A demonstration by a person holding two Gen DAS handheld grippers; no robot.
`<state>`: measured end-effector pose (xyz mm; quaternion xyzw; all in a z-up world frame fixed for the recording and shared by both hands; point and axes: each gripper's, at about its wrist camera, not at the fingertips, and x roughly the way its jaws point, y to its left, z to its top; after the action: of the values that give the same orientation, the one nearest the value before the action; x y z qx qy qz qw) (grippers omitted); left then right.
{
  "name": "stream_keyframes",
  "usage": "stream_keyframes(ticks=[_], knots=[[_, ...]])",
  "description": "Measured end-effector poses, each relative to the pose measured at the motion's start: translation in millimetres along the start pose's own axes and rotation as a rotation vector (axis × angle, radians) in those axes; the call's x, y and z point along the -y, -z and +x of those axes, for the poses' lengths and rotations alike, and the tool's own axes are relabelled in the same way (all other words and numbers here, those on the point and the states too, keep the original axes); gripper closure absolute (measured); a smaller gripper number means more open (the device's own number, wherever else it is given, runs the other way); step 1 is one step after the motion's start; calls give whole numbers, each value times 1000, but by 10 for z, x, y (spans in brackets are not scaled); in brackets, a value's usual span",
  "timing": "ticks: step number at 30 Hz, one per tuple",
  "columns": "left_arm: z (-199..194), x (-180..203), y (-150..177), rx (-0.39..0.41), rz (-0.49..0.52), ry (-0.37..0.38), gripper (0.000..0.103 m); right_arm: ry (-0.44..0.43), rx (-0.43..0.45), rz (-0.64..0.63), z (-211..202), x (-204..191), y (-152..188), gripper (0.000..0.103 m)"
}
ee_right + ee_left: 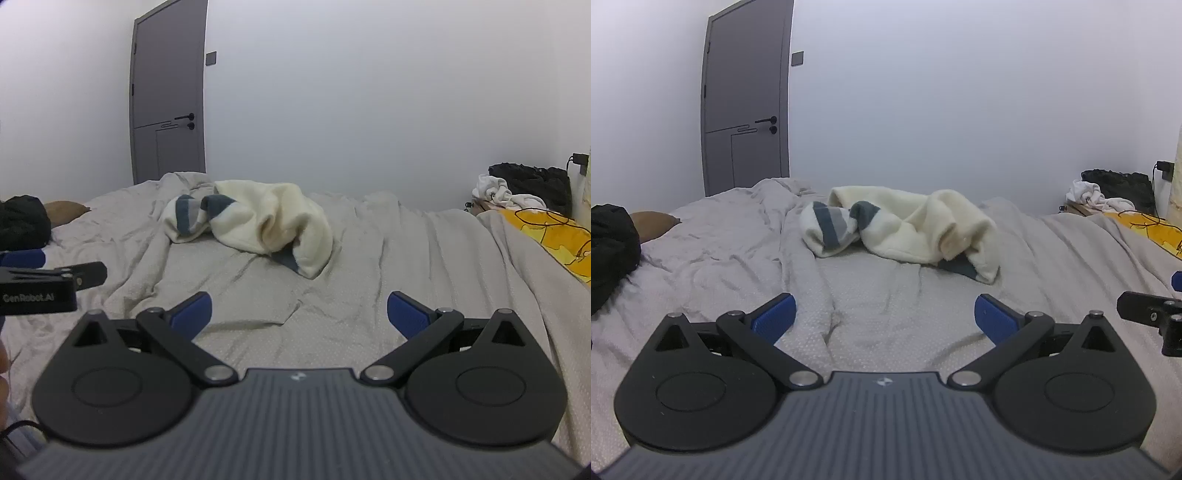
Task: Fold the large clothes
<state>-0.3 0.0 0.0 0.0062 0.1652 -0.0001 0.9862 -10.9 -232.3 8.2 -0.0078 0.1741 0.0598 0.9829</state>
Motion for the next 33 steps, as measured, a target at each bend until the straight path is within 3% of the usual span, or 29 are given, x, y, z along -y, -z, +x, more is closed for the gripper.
stream_keyframes(ticks=[23, 33], knots=[[109, -26, 47, -26, -18, -15, 0, 9, 12, 23, -1, 40, 32, 0], [-74, 25, 45, -5, -11, -27, 0, 10, 43, 35, -106, 53, 46, 0]])
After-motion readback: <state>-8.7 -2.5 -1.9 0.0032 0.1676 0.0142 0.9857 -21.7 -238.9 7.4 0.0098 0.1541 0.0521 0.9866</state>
